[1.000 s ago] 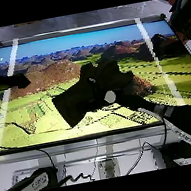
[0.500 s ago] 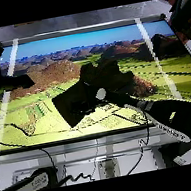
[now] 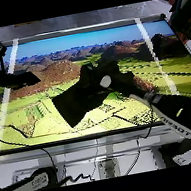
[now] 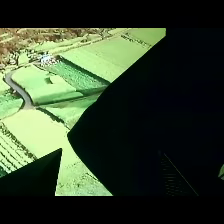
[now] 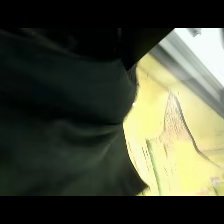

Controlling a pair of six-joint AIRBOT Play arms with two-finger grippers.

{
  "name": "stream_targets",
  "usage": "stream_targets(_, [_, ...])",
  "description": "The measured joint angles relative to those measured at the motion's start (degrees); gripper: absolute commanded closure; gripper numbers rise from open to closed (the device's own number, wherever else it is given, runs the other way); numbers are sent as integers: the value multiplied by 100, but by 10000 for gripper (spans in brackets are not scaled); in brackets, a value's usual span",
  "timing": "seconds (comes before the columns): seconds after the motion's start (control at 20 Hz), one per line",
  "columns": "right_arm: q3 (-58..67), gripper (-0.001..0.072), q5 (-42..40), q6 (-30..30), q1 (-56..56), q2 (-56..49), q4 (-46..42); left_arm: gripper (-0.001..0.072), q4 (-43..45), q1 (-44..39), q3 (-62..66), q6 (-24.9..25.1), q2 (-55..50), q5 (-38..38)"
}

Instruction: Fold the clothes and pants, and hang the long-sleeved shirts on hangers.

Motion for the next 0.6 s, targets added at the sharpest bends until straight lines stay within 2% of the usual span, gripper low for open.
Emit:
stream_targets(0.3, [216,671,857,-116,-1727,1231,-1462,12,-136,0,-4,85,323,-11])
stream_targets(0.6, [240,671,2194,-140,-3353,1980,-2970,12,-192,-4,-507,162,404,-68])
